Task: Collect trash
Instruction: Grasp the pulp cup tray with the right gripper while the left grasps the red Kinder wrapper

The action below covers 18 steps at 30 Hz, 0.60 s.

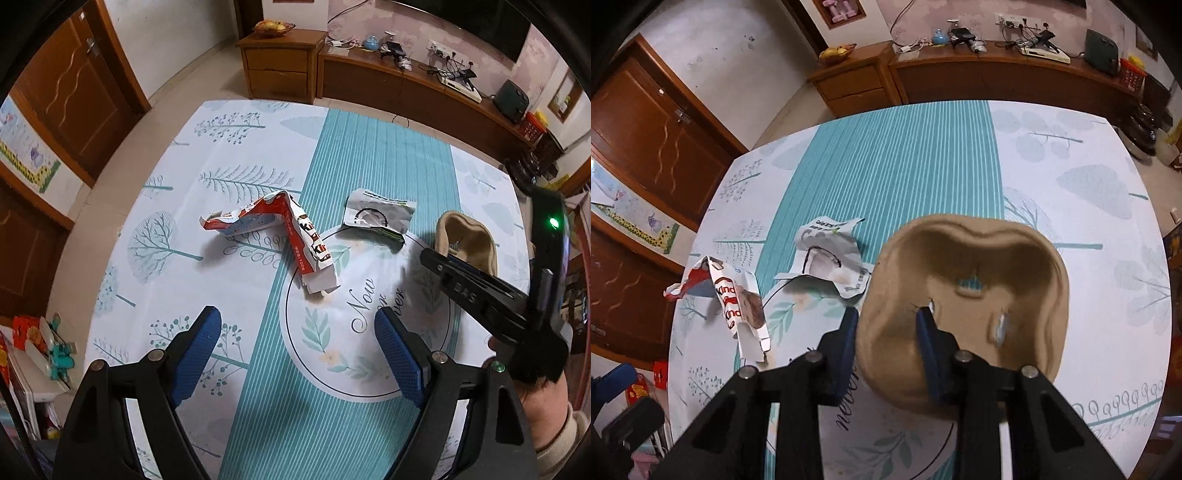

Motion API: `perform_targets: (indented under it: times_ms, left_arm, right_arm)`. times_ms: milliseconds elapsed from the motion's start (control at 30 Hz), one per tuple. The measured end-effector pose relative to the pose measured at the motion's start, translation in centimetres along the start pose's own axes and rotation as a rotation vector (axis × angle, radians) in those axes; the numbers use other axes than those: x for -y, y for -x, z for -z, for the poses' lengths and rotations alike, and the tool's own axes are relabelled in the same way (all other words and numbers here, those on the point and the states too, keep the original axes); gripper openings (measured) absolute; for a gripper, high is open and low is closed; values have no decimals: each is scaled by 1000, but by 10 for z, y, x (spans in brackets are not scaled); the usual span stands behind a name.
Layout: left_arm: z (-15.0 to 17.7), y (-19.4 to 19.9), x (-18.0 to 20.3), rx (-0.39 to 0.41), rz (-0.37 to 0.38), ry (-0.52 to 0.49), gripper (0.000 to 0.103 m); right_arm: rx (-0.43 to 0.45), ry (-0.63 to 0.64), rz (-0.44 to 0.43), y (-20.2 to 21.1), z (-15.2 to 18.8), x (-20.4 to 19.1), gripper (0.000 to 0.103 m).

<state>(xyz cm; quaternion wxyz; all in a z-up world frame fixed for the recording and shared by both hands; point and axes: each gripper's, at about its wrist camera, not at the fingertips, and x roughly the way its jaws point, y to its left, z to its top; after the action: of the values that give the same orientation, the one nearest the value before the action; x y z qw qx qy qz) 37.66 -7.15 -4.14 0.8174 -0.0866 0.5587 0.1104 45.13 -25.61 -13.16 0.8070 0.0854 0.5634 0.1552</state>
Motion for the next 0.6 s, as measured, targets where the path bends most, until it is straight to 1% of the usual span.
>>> perform_targets:
  times_ms: [167,233,333,433,500,600]
  left_arm:
    - [-6,-17,-14,-43,66,102,84]
    - [-10,-25,-19,-58,96,147,84]
    - [-16,-40,-21,-82,121,205,84]
    - [-26,-57,-20,-105,115,244,84]
    - [-34,-68,-18,-114,93,259,84]
    - [-44,-84,-12,-111,42,248,84]
  right_arm:
    - [35,14,-40,14,2,3,23]
    - [42,7,-54,18,2,4,22]
    - [52,-14,-76,23,3,9,21]
    - [57,-26,-90,24,3,11,20]
    - [60,-27,-95,25,4,12,20]
    - [64,-30,-102,27,8,12,20]
